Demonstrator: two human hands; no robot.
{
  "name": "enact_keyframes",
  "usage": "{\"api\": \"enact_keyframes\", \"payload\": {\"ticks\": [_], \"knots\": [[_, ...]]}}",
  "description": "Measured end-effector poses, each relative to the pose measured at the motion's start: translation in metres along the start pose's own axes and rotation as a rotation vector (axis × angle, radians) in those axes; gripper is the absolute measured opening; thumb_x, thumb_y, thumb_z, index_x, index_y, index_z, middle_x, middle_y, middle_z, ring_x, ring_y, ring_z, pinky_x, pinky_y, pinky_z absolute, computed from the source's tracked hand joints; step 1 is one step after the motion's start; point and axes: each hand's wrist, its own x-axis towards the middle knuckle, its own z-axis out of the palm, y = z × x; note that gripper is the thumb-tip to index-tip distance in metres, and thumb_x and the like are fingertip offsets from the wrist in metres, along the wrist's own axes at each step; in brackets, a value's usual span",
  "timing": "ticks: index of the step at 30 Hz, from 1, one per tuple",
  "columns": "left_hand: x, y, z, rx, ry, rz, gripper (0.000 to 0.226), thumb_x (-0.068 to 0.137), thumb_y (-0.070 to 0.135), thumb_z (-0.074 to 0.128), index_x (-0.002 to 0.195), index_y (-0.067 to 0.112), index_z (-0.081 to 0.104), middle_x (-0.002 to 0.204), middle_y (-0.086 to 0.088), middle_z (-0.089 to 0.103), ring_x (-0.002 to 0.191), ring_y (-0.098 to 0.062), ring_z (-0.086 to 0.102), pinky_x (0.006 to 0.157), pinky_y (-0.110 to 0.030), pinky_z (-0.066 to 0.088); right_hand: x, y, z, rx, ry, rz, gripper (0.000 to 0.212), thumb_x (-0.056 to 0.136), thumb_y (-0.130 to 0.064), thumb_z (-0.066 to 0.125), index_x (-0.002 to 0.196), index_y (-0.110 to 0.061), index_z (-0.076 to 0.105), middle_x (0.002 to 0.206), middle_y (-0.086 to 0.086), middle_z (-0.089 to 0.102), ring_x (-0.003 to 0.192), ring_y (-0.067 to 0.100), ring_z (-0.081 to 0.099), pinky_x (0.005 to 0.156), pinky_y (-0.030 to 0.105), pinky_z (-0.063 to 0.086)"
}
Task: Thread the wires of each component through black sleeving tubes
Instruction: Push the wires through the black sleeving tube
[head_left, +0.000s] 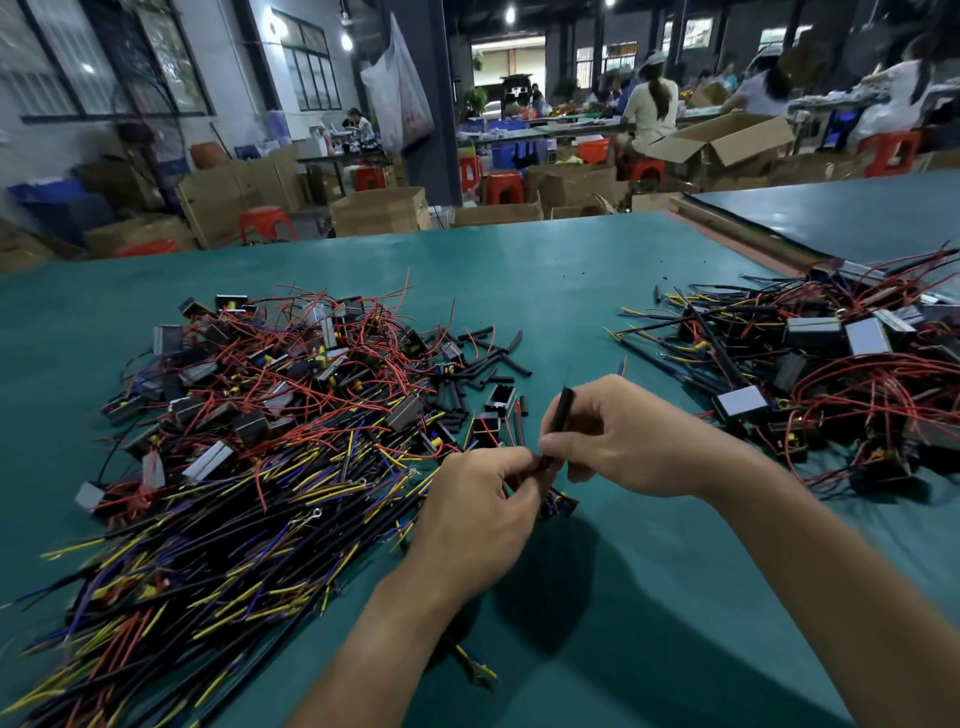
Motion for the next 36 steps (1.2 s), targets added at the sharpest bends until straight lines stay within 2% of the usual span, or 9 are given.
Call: {"api": "enact_keyframes", "payload": {"ticks": [3,5,8,12,17,20,28,32,36], "knots": [[0.001,0.001,-0.001,-0.023,-0.008,-0.015,0.017,0.083,0.037,0.059,0.079,0.023,0.067,0.061,-0.007,0.059,0.048,-0.025,0.046,0.044,-0.033,0.037,0.001,0.004,0.002,-0.080,-0.017,-0.002,0.015,0.089,-0.021,0.068,0.075,-0.019,0.069,0.065,0.000,0.069,0.059,0.010,0.062,0.063,0.034,0.053],[0.002,0.000,-0.001,-0.121,-0.027,-0.088,0.009,0.082,0.030,0.065,0.073,0.027,0.067,0.057,0.001,0.062,0.044,-0.014,0.045,0.045,-0.029,0.038,0.001,0.004,0.002,-0.089,0.002,-0.014,0.012,0.086,-0.023,0.070,0.075,-0.020,0.069,0.062,-0.004,0.067,0.057,0.008,0.059,0.061,0.034,0.052],[0.005,-0.003,-0.002,-0.232,-0.068,-0.193,0.014,0.082,0.016,0.072,0.069,0.017,0.066,0.053,0.004,0.062,0.043,-0.013,0.047,0.046,-0.030,0.042,0.002,0.004,0.003,-0.068,0.056,-0.043,0.012,0.085,-0.024,0.070,0.076,-0.017,0.066,0.061,-0.002,0.066,0.056,0.009,0.058,0.060,0.035,0.051],[0.006,-0.003,0.000,-0.278,-0.077,-0.238,0.016,0.079,0.011,0.077,0.069,0.015,0.065,0.056,0.000,0.065,0.042,-0.015,0.051,0.045,-0.026,0.042,0.001,0.002,0.003,-0.059,0.025,-0.048,0.017,0.086,-0.022,0.070,0.071,-0.017,0.064,0.058,-0.003,0.066,0.053,0.008,0.059,0.055,0.025,0.048],[0.004,-0.002,0.001,-0.265,-0.139,-0.237,0.015,0.068,0.031,0.078,0.074,0.024,0.065,0.062,-0.001,0.065,0.047,-0.016,0.052,0.047,-0.033,0.042,-0.001,0.002,0.004,-0.160,0.014,-0.014,0.020,0.083,-0.026,0.074,0.070,-0.014,0.066,0.061,0.000,0.065,0.052,0.005,0.050,0.053,0.025,0.043],[0.005,0.000,0.002,-0.296,-0.139,-0.246,0.012,0.075,0.034,0.069,0.078,0.023,0.068,0.062,-0.004,0.064,0.045,-0.018,0.051,0.047,-0.043,0.047,-0.001,-0.003,0.001,-0.011,0.077,-0.040,0.013,0.085,-0.021,0.073,0.074,-0.016,0.069,0.062,0.000,0.066,0.054,0.007,0.058,0.056,0.026,0.047],[0.005,-0.001,-0.003,-0.145,-0.104,-0.222,0.021,0.078,0.034,0.078,0.068,0.019,0.068,0.050,0.010,0.060,0.043,-0.005,0.048,0.049,-0.023,0.038,-0.005,-0.014,0.000,0.139,0.180,-0.056,0.017,0.086,-0.016,0.072,0.069,-0.013,0.072,0.053,-0.003,0.061,0.048,0.005,0.056,0.047,0.018,0.041],[0.003,0.001,-0.001,-0.097,-0.076,-0.199,0.031,0.072,0.047,0.077,0.066,0.019,0.066,0.047,0.007,0.056,0.040,-0.006,0.041,0.043,-0.022,0.032,-0.006,-0.015,-0.002,0.132,0.131,-0.054,0.019,0.085,-0.015,0.073,0.066,-0.018,0.072,0.056,-0.001,0.064,0.052,0.007,0.060,0.051,0.020,0.046],[0.003,0.000,-0.003,-0.061,-0.103,-0.192,0.027,0.070,0.037,0.084,0.067,0.017,0.067,0.054,0.003,0.063,0.041,-0.004,0.042,0.044,-0.020,0.034,-0.005,-0.013,0.000,0.126,0.135,-0.058,0.021,0.085,-0.015,0.073,0.065,-0.019,0.071,0.052,-0.003,0.062,0.049,0.004,0.057,0.048,0.014,0.041]]}}
